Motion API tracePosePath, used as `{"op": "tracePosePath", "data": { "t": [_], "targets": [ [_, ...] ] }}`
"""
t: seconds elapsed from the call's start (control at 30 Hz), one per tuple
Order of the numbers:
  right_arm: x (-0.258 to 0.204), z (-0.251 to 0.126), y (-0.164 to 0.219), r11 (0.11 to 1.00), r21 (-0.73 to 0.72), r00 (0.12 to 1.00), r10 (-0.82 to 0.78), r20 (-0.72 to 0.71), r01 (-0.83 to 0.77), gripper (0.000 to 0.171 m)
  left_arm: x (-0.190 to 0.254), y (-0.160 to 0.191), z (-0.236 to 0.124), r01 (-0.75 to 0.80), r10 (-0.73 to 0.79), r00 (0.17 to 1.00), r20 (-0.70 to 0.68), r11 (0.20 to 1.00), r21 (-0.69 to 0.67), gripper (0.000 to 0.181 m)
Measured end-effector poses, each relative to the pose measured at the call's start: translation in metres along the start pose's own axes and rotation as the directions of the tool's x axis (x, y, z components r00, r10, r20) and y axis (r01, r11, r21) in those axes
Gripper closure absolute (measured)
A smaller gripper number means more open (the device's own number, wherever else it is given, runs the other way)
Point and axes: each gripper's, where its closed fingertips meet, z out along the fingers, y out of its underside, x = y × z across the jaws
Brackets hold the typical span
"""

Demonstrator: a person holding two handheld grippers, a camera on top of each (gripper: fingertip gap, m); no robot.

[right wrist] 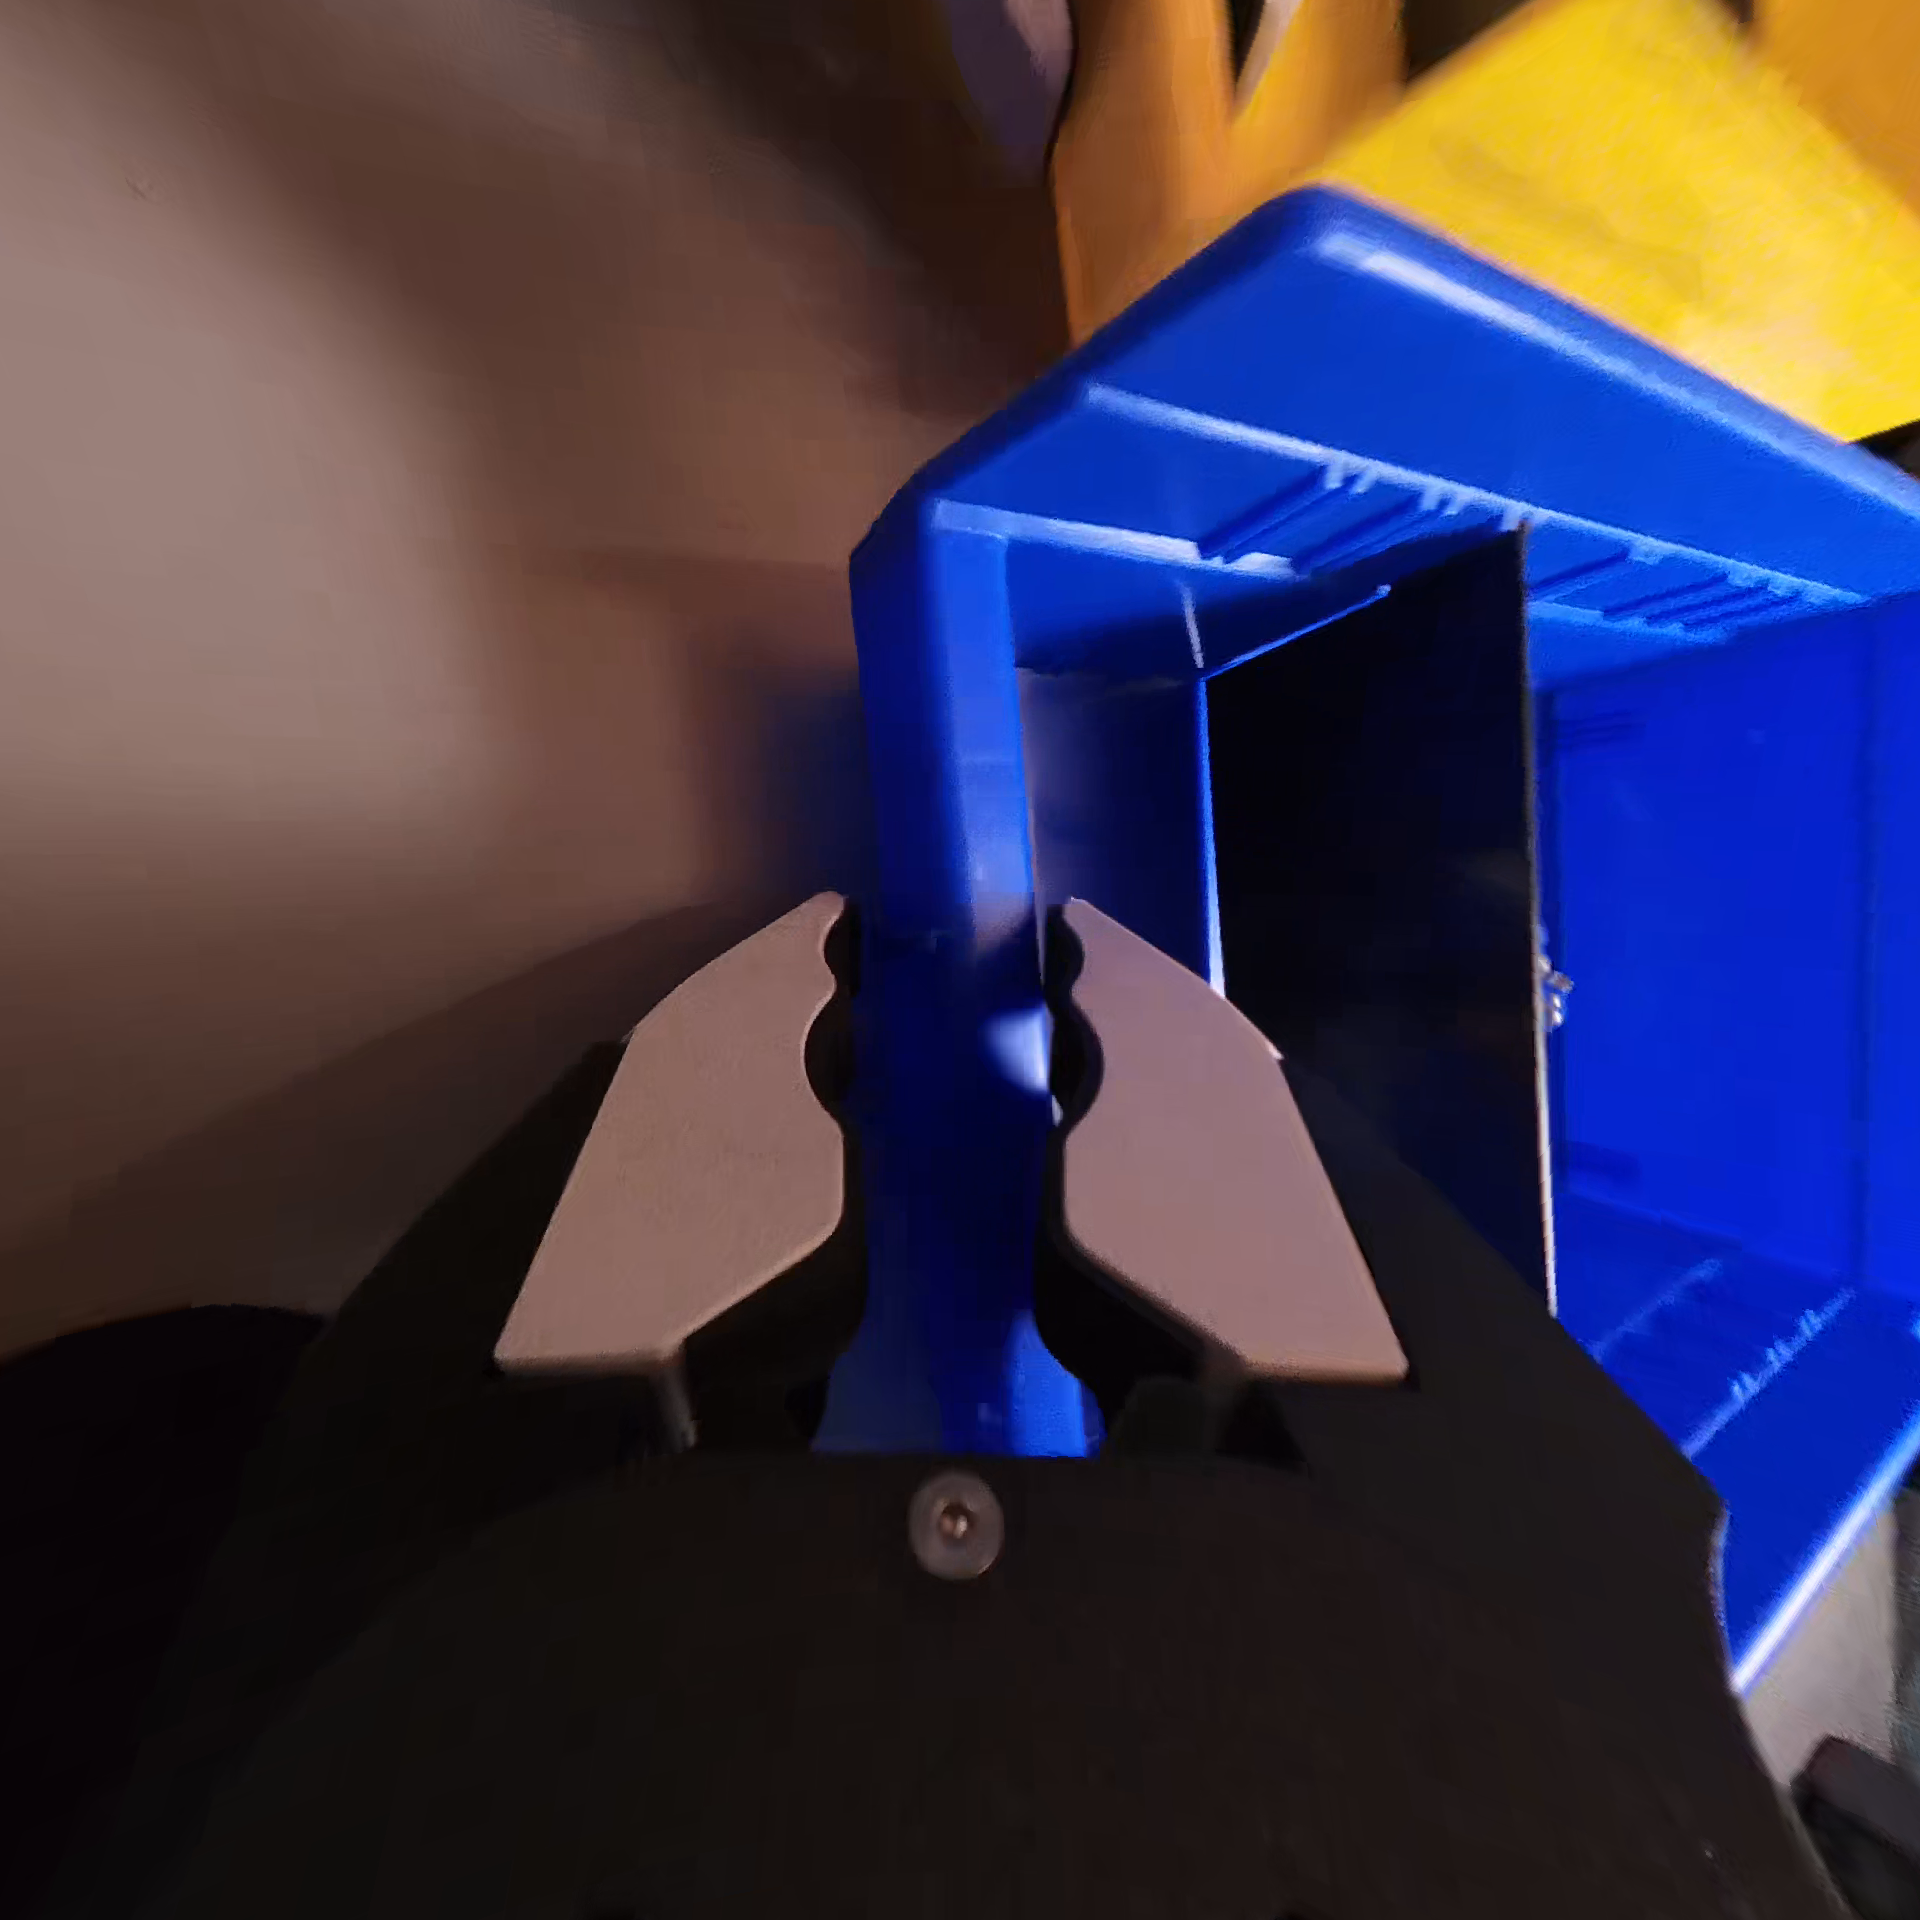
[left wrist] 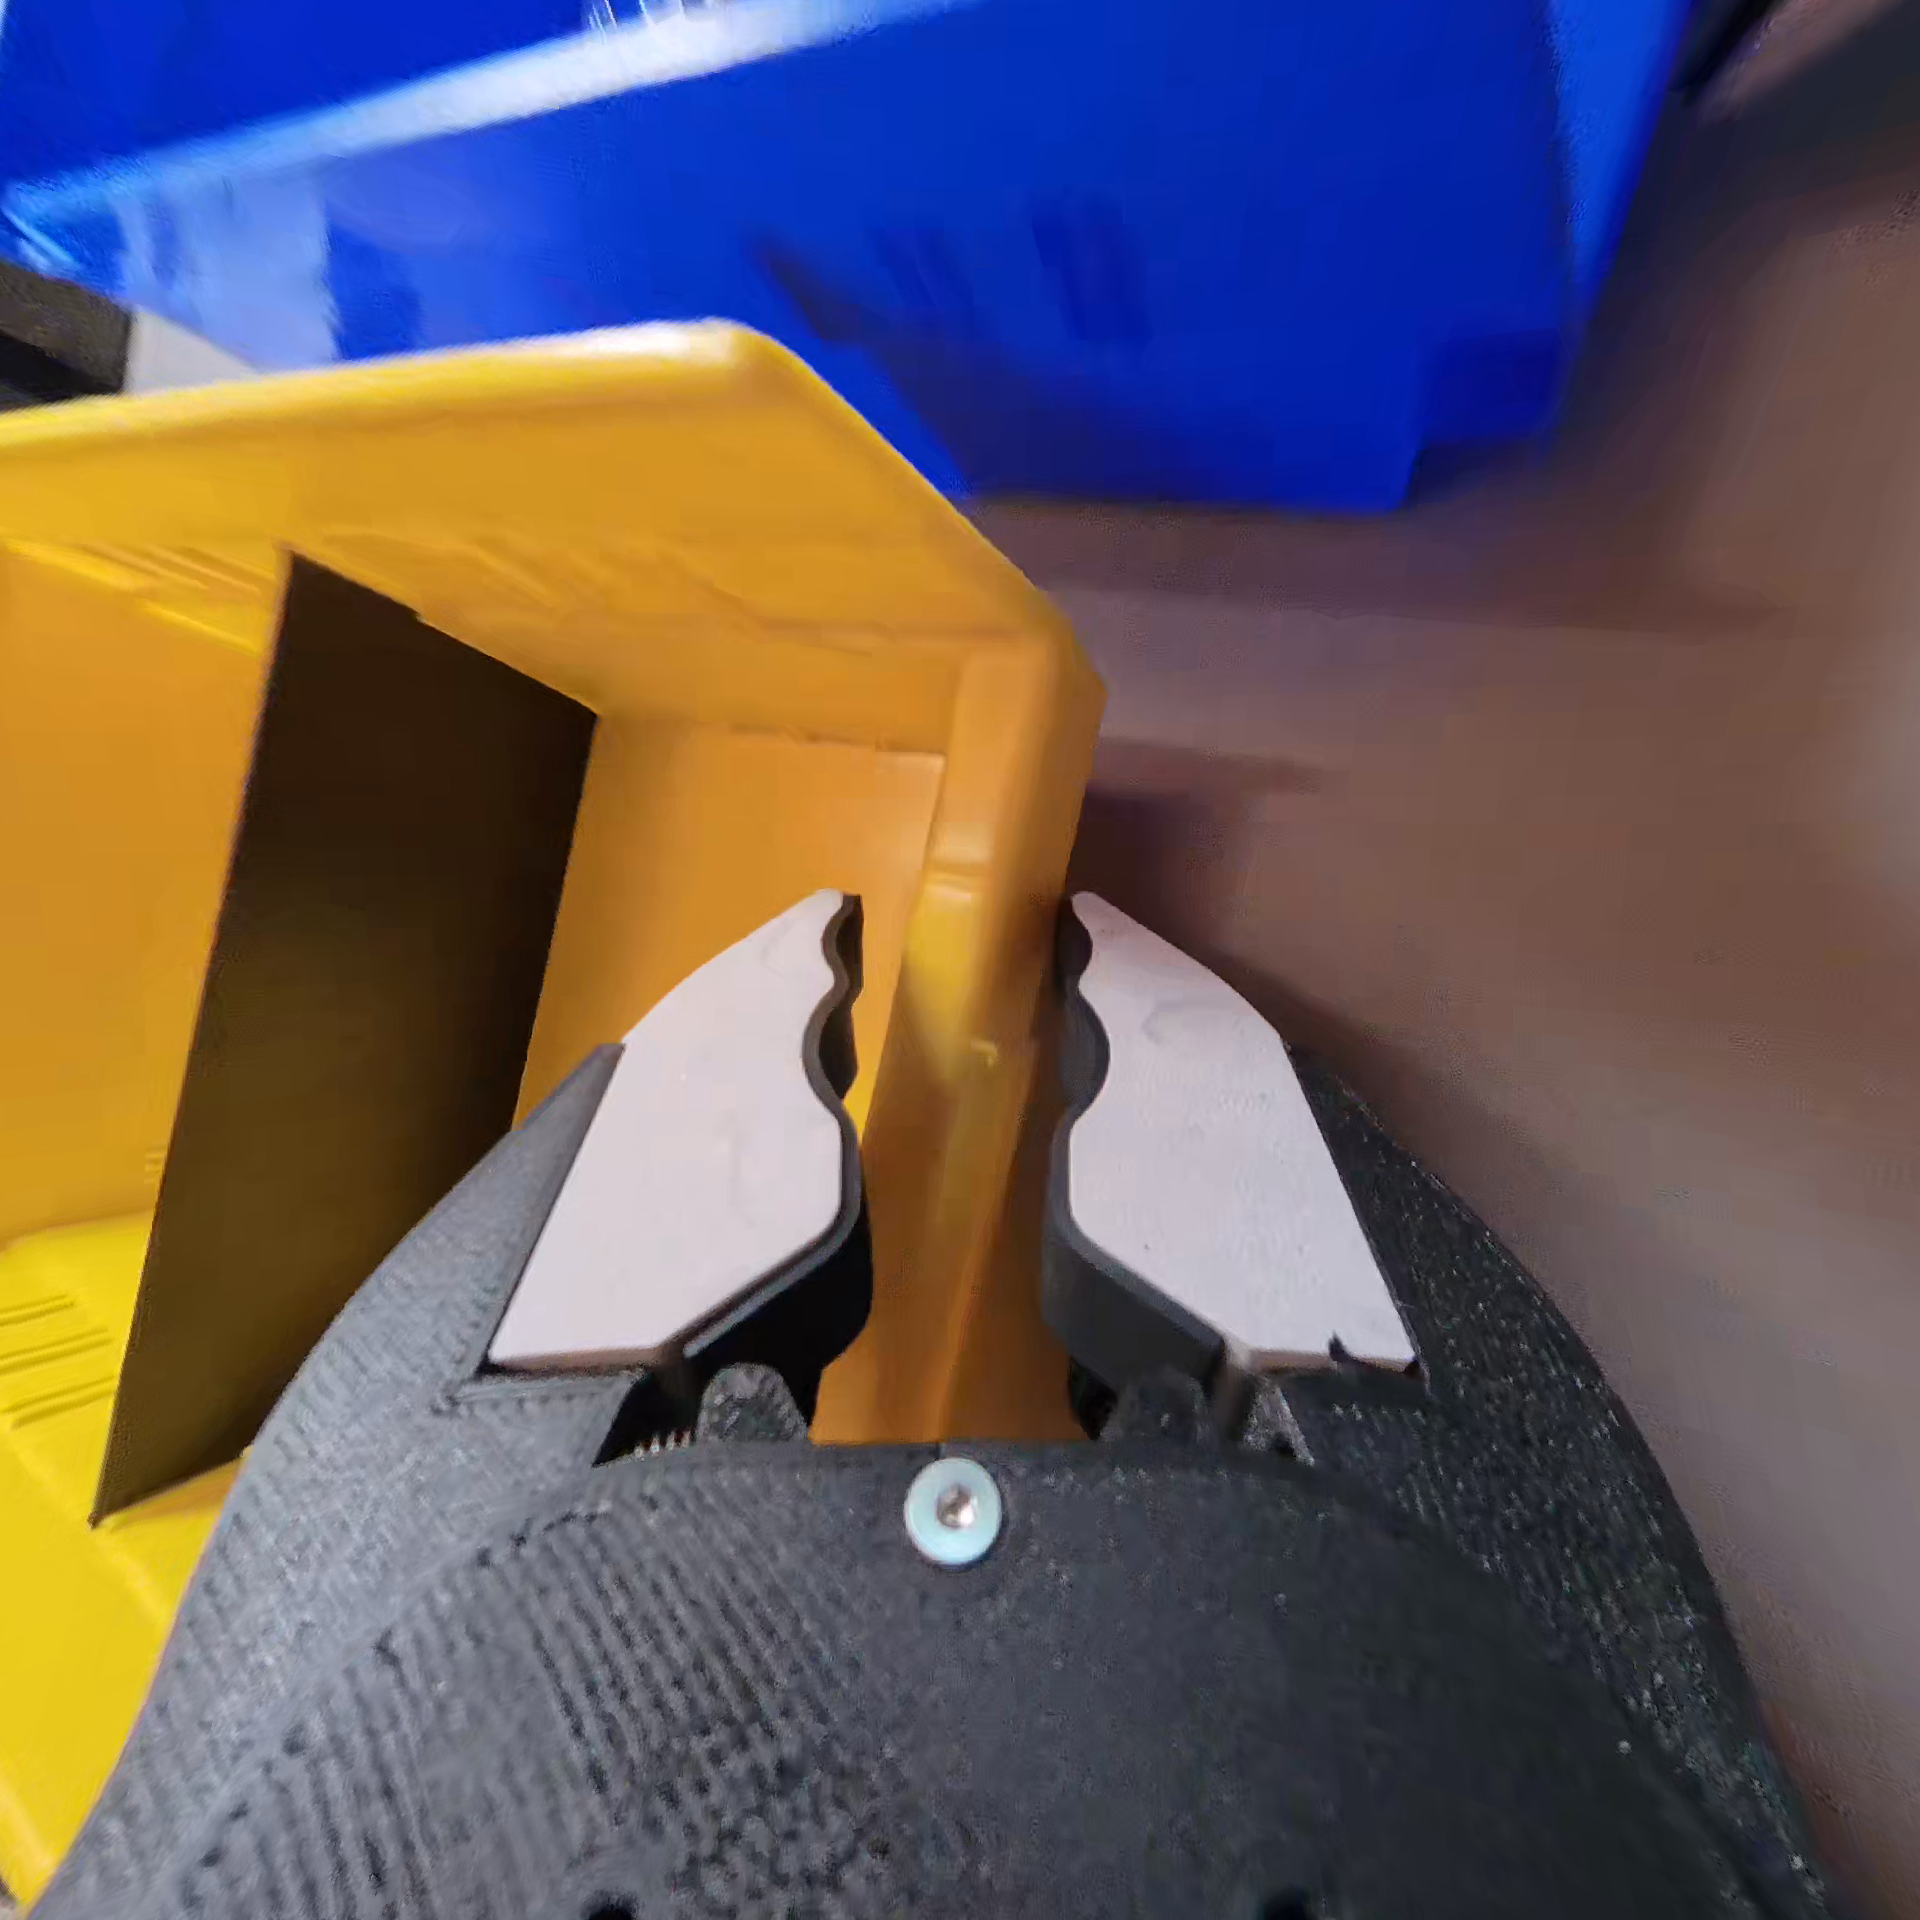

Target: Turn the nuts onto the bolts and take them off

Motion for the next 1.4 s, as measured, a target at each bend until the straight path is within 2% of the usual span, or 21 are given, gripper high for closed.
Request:
{"op": "tracePosePath", "data": {
  "t": [0.1, 0.17, 0.23, 0.3, 0.37, 0.43, 0.53, 0.6, 0.67, 0.7, 0.87, 1.0, 1.1, 1.2, 1.3, 1.4],
  "targets": [
    [-0.001, -0.040, -0.014, 0.970, 0.169, 0.981, 0.188, -0.051, -0.177, 0.132, 0.006, -0.034, -0.026, 0.120, -0.126, 0.992, 0.013, 0.970, 0.212, 0.146],
    [0.013, -0.075, -0.011, 0.904, 0.292, 0.926, 0.358, -0.119, -0.312, 0.133, 0.016, -0.052, -0.045, 0.230, -0.230, 0.972, -0.038, 0.914, 0.334, 0.146],
    [0.034, -0.107, 0.011, 0.818, 0.387, 0.822, 0.528, -0.213, -0.426, 0.135, 0.025, -0.064, -0.057, 0.338, -0.333, 0.939, -0.087, 0.848, 0.408, 0.147],
    [0.052, -0.129, 0.044, 0.716, 0.456, 0.679, 0.679, -0.279, -0.529, 0.134, 0.032, -0.074, -0.059, 0.429, -0.421, 0.898, -0.124, 0.785, 0.447, 0.144],
    [0.059, -0.130, 0.077, 0.624, 0.477, 0.556, 0.777, -0.295, -0.619, 0.126, 0.038, -0.085, -0.052, 0.513, -0.505, 0.849, -0.154, 0.719, 0.468, 0.140],
    [0.059, -0.115, 0.092, 0.541, 0.483, 0.482, 0.839, -0.252, -0.688, 0.121, 0.038, -0.094, -0.041, 0.545, -0.562, 0.818, -0.126, 0.685, 0.484, 0.138],
    [0.062, -0.088, 0.097, 0.461, 0.468, 0.432, 0.885, -0.174, -0.754, 0.119, 0.031, -0.101, -0.019, 0.570, -0.626, 0.778, -0.052, 0.668, 0.479, 0.136],
    [0.068, -0.078, 0.101, 0.427, 0.456, 0.401, 0.902, -0.158, -0.781, 0.127, 0.028, -0.099, -0.004, 0.587, -0.659, 0.752, 0.007, 0.674, 0.448, 0.143],
    [0.073, -0.074, 0.105, 0.448, 0.446, 0.413, 0.893, -0.180, -0.775, 0.149, 0.027, -0.096, 0.010, 0.603, -0.686, 0.726, 0.047, 0.669, 0.435, 0.144],
    [0.075, -0.074, 0.105, 0.440, 0.456, 0.401, 0.897, -0.185, -0.774, 0.152, 0.024, -0.096, 0.011, 0.593, -0.692, 0.718, 0.072, 0.663, 0.457, 0.146],
    [0.074, -0.081, 0.109, 0.450, 0.471, 0.376, 0.893, -0.247, -0.759, 0.155, 0.022, -0.101, 0.012, 0.580, -0.692, 0.712, 0.118, 0.675, 0.455, 0.152],
    [0.072, -0.103, 0.104, 0.438, 0.514, 0.345, 0.899, -0.270, -0.737, 0.155, 0.019, -0.115, -0.002, 0.551, -0.676, 0.727, 0.119, 0.678, 0.487, 0.156],
    [0.074, -0.127, 0.088, 0.438, 0.561, 0.337, 0.899, -0.279, -0.703, 0.154, 0.010, -0.128, -0.030, 0.506, -0.663, 0.735, 0.143, 0.676, 0.536, 0.159],
    [0.085, -0.154, 0.055, 0.453, 0.608, 0.364, 0.891, -0.272, -0.653, 0.153, -0.005, -0.136, -0.075, 0.462, -0.669, 0.720, 0.185, 0.661, 0.592, 0.161],
    [0.102, -0.174, 0.005, 0.458, 0.657, 0.416, 0.879, -0.233, -0.599, 0.151, -0.025, -0.129, -0.128, 0.423, -0.692, 0.680, 0.243, 0.640, 0.641, 0.163],
    [0.118, -0.177, -0.058, 0.467, 0.687, 0.494, 0.851, -0.177, -0.557, 0.150, -0.045, -0.104, -0.186, 0.409, -0.741, 0.610, 0.282, 0.599, 0.689, 0.163]
  ]
}}
